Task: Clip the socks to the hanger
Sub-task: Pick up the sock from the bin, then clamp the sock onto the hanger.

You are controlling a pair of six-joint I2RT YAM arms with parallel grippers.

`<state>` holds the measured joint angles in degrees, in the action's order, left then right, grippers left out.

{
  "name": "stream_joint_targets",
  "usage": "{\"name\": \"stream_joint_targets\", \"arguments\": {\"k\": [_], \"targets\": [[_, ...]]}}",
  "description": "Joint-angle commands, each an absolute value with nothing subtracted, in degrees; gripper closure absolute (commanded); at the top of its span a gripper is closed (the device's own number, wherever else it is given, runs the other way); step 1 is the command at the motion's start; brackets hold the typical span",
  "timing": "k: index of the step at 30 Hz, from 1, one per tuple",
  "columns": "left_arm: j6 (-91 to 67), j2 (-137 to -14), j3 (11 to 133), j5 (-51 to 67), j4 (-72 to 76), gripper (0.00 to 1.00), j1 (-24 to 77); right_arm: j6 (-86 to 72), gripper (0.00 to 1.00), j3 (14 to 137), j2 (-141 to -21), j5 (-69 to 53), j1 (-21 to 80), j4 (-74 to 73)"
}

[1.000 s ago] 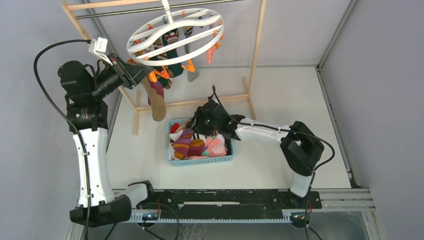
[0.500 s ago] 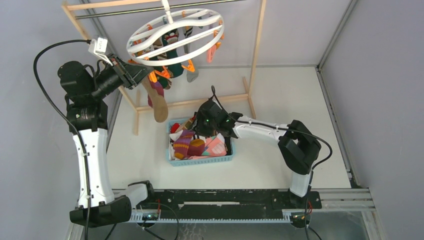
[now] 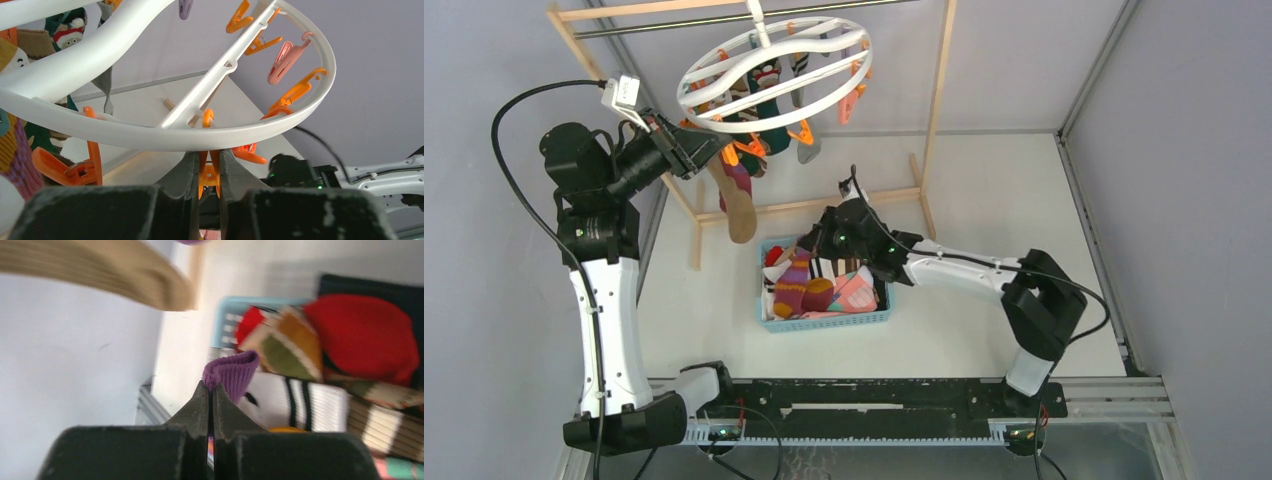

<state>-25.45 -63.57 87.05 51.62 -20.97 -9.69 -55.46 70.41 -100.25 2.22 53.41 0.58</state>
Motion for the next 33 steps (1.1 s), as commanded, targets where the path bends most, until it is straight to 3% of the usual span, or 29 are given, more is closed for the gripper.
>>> {"name": "stream_joint_targets", "arguments": {"k": [1, 5, 11, 15, 33], "targets": [[-25.4, -62.1, 89.9, 52.9, -23.0, 0.86, -9.5, -42.1, 1.0, 68.3, -91.7, -4.2, 53.4, 23.2], [-27.0, -62.3, 90.3, 54.2, -22.9, 0.86, -9.5, -38.3, 1.0, 68.0, -90.2, -17.8, 52.3, 33.0], [-30.4, -62.6, 90.0, 56.6, -20.6, 0.86, -9.4, -48.3, 1.0, 68.3, -92.4, -32.6, 48.8, 48.9], [-31.8, -62.5, 89.7, 58.4, -19.3, 0.86, -9.5, -50.8, 1.0, 71.9, -94.7, -39.0, 48.4, 51.2], [-37.5, -62.9, 86.5, 62.3, -12.8, 0.88, -9.5, -68.2, 1.0, 90.7, -109.5, -43.7, 46.5, 67.1]]}}
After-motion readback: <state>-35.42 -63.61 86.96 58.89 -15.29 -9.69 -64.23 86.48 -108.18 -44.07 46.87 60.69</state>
